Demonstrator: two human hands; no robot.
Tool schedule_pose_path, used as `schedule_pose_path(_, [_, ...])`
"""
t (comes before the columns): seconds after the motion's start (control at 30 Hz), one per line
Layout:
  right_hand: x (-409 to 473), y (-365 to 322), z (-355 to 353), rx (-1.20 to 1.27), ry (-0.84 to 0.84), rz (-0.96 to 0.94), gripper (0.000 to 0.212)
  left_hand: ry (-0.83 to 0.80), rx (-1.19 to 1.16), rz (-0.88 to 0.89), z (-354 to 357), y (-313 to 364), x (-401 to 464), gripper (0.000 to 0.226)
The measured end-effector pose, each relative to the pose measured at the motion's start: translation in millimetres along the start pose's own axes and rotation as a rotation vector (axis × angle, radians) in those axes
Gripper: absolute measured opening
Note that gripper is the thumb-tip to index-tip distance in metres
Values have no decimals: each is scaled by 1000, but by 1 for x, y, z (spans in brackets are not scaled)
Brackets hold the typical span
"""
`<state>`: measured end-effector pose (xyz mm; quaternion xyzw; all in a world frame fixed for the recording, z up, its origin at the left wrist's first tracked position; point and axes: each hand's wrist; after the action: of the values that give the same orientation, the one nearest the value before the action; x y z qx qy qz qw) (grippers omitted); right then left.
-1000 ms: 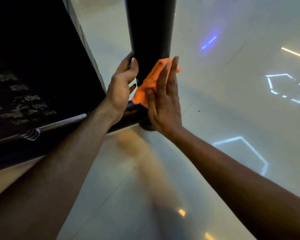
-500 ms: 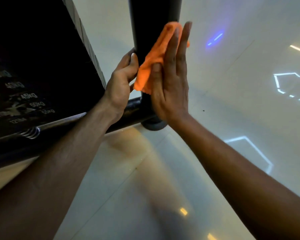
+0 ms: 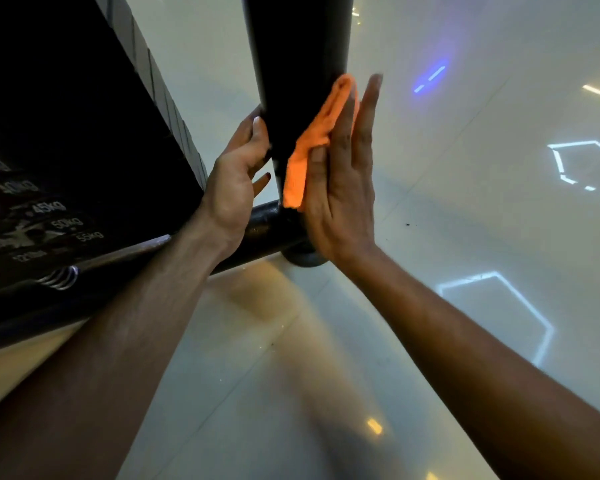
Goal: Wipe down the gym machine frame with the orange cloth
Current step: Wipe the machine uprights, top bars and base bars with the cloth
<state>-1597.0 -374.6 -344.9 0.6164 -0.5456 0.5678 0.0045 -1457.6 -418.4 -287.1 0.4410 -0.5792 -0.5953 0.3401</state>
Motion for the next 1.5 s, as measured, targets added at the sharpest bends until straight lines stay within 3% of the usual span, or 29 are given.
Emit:
schedule_pose_path(0.07, [-6,8,3,-25,-32,-22,73,-5,4,10,0,0,1,44])
schedule_pose_path(0.13, [-39,27,7,-55,-167,-24,78,-11,9,25,3,-4,2,41])
schedule_pose_path(0.27, [-103,59,10,-77,-391,100,86,24,39,-12,8,-29,4,42])
schedule_pose_path(0.33, [-101,54,14,-13,-318,169,82,-9,44,-48,4,-45,5,45])
schedule_pose_path(0.43, [-77,32,36,75,-40,285,73,-36,51,-67,-1,-52,8,48])
schedule_pose_path(0.5, [-74,27,46,46,3,324,76,-11,48,-67,-1,-51,11,48])
schedule_pose_path(0.67, [-88,71,24,-121,-322,80,94,-45,21,-70,-4,-60,15,51])
schedule_pose_path(0.73, [-86,80,18,-114,-369,39,98,-52,32,-75,-5,-62,15,55])
schedule_pose_path(0.83, [-93,64,34,-10,-200,120,89,-47,18,-69,-4,-66,15,58])
schedule_pose_path(0.93, [-82,15,80,115,157,596,74,-54,-9,-70,-4,-69,18,57])
schedule_pose_path(0.97, [-75,0,89,125,209,715,73,-57,-17,-71,-4,-68,19,55])
schedule_pose_path(1.0, [-74,-5,90,105,212,715,73,-58,-24,-73,-3,-68,19,54])
schedule_pose_path(1.07, [-86,17,72,17,69,493,79,-40,-22,-74,-4,-66,19,56])
schedule_pose_path(1.13, [-96,61,40,-51,-194,265,87,-39,-33,-80,-4,-66,19,57])
schedule_pose_path(1.2, [-99,85,17,-86,-387,176,91,-54,-26,-91,-4,-67,19,57])
schedule_pose_path(1.23, [-99,83,16,-54,-373,182,89,-54,-28,-89,-3,-67,19,58])
schedule_pose_path(1.3, [-98,58,37,54,-133,280,79,-28,-43,-78,-2,-67,19,61])
schedule_pose_path(1.4, [-77,0,81,108,210,673,70,-27,-64,-75,-1,-70,20,60])
schedule_pose_path(1.43, [-74,-8,86,117,225,730,71,-34,-64,-75,-1,-70,20,59])
schedule_pose_path(1.5, [-85,6,75,60,97,605,77,-29,-37,-72,-3,-69,21,59])
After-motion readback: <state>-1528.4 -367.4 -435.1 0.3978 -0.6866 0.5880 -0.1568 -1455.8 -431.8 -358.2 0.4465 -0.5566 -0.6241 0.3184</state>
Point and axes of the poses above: each hand's wrist, its own x-axis towards the middle knuckle, its own z-axis out of the palm, y = z × x, and after that the axes turned 8 degrees about -z, right-handed
